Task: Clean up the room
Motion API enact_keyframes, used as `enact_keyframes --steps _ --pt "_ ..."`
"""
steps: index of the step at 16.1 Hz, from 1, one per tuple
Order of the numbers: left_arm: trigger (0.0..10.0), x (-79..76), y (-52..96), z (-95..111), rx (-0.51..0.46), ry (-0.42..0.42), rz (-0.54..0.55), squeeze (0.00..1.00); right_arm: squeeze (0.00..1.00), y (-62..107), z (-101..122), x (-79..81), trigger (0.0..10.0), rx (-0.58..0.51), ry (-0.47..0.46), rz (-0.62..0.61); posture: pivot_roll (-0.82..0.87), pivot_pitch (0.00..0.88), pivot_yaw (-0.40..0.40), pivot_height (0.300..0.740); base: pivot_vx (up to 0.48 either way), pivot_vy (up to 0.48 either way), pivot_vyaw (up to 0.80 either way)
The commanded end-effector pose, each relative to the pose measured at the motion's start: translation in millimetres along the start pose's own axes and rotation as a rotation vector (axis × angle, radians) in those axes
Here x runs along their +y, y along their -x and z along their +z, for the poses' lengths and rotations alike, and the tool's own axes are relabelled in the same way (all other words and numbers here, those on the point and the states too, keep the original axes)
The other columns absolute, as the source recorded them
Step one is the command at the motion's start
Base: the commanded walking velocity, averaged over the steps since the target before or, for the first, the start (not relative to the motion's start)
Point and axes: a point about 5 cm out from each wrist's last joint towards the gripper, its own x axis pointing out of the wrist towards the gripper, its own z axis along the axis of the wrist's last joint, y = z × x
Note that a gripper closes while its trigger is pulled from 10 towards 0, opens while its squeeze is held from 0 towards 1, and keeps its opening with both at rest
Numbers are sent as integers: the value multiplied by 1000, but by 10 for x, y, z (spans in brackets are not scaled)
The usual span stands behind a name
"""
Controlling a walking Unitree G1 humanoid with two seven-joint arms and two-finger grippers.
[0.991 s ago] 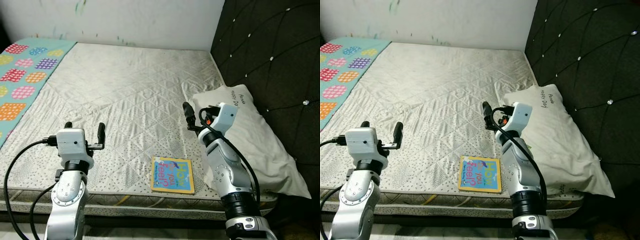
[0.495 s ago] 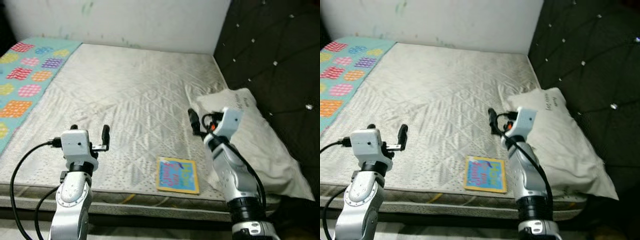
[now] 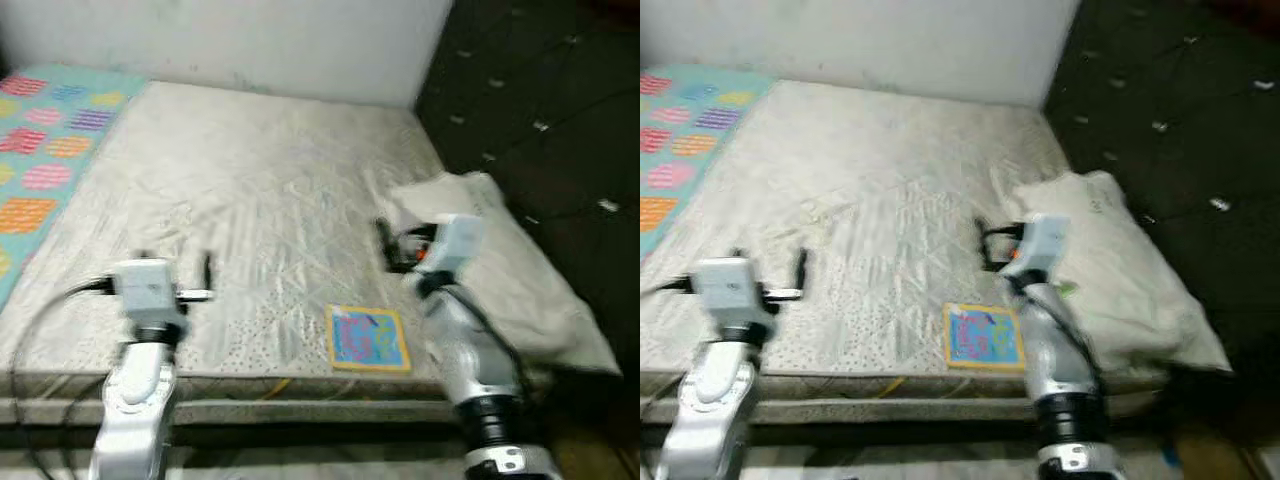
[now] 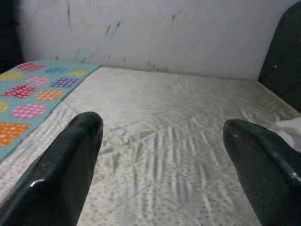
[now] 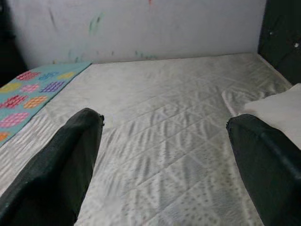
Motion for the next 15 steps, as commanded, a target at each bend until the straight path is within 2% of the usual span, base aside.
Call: enact_keyframes --steps 1,9,15 --pt "10000 -68 4 0 5 16 -18 0 0 15 32 -71 10000 -4 14 -15 2 93 -89 740 0 435 0" --pt "10000 -71 -20 -11 11 16 -7 0 0 6 35 -63 10000 0 27 10 -1 84 -94 740 0 442 0" --pt "10000 -138 0 33 -19 57 -84 0 0 7 26 -33 10000 4 50 41 -1 84 -94 740 47 0 0"
